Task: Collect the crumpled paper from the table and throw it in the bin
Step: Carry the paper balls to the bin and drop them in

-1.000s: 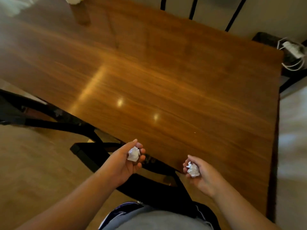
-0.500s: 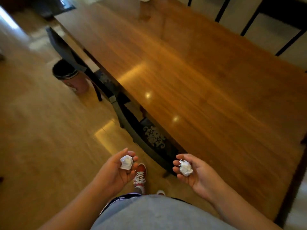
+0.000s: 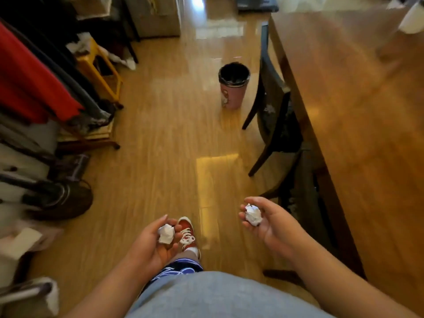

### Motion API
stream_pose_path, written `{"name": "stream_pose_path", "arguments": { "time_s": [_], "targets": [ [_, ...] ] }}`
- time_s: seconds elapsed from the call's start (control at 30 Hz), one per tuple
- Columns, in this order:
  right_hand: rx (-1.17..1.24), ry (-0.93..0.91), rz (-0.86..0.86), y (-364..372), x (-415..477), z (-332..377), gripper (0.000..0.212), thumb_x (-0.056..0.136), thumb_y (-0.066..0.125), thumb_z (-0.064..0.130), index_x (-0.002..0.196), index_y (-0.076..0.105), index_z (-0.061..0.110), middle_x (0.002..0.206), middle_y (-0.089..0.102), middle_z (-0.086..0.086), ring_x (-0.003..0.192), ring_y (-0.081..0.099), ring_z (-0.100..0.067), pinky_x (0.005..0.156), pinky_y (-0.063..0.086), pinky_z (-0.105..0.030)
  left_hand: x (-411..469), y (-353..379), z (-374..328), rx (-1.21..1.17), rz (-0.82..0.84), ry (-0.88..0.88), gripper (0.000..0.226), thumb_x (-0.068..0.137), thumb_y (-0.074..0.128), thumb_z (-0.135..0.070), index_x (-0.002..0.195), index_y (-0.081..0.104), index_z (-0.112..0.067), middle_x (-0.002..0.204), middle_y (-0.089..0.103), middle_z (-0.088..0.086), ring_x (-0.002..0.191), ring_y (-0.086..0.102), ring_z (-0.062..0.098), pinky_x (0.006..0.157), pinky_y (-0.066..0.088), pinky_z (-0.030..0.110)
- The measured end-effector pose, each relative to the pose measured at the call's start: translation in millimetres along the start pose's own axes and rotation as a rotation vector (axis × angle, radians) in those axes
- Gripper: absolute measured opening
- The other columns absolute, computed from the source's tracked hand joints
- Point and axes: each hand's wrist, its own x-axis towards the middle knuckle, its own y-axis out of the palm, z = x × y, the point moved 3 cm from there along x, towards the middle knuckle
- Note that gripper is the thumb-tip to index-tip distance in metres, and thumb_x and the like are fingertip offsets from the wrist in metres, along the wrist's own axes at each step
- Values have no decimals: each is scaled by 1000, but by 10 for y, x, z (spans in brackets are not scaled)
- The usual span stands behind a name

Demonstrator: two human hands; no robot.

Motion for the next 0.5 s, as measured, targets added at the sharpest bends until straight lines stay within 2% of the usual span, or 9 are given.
{"name": "stream_pose_path", "arguments": {
  "time_s": [0.1,0.27,0.5],
  "targets": [
    [-55,39,56,675,504,134,32,81,69,18,109,65,1,89,72,-15,79,72,-25,60,58,-30,135,-386,-416,-87,-49,23,30,87,58,-31,68,70,-11,68,68,7,51,65,16,41,49,22],
    [-116,77,114,1602,1184,323,21,84,68,16,102,69,4,90,72,-14,80,71,-24,64,58,-31,427,-768,-1233,-143,-95,33,23,91,56,-30,80,64,-11,67,69,6,51,65,15,41,50,22],
    [-78,93,33,2050,1710,612,26,80,70,15,103,68,2,89,72,-15,78,71,-24,59,58,-30,864,-681,-2222,-106,-62,46,22,91,57,-31,82,64,-12,70,70,6,53,66,16,43,50,23]
  ]
}}
